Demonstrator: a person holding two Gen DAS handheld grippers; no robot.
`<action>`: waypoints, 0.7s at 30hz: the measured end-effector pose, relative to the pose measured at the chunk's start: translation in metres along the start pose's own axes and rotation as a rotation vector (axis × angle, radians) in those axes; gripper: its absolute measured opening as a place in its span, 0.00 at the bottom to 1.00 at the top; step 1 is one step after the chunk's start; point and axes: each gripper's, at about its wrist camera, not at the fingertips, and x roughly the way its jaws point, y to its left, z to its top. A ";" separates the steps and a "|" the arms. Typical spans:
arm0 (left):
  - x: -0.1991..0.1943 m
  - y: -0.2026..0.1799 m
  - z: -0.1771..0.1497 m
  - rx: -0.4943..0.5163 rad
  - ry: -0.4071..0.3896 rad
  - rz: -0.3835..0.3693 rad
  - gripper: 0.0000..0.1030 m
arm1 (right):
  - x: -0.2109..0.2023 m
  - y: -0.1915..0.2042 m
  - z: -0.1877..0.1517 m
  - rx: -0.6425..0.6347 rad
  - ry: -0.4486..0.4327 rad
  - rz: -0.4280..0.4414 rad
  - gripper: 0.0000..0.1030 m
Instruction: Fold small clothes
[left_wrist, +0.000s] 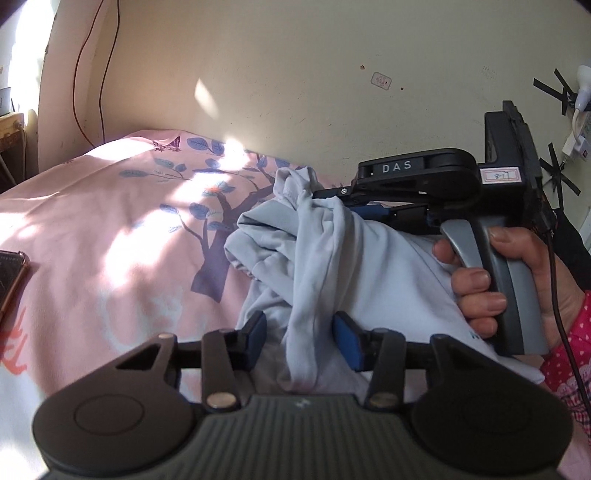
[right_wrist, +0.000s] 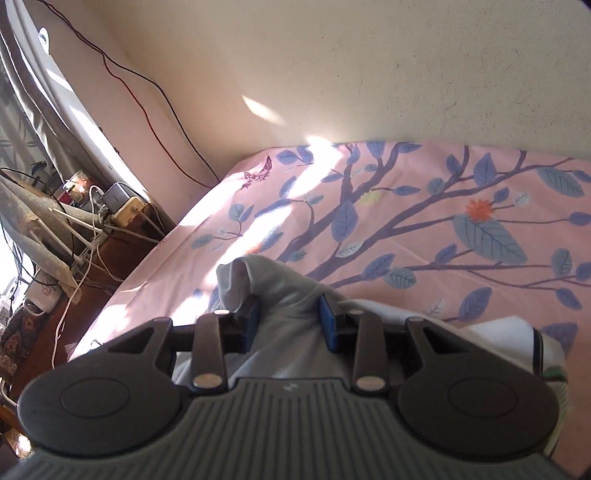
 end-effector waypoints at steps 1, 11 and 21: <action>-0.003 0.000 0.001 0.003 -0.007 -0.003 0.46 | -0.009 0.002 -0.002 0.007 -0.016 0.007 0.39; 0.001 0.016 0.045 -0.069 -0.052 -0.092 0.97 | -0.154 -0.044 -0.062 0.155 -0.299 -0.023 0.80; 0.048 0.012 0.033 -0.073 0.068 -0.162 1.00 | -0.135 -0.066 -0.102 0.303 -0.200 0.024 0.80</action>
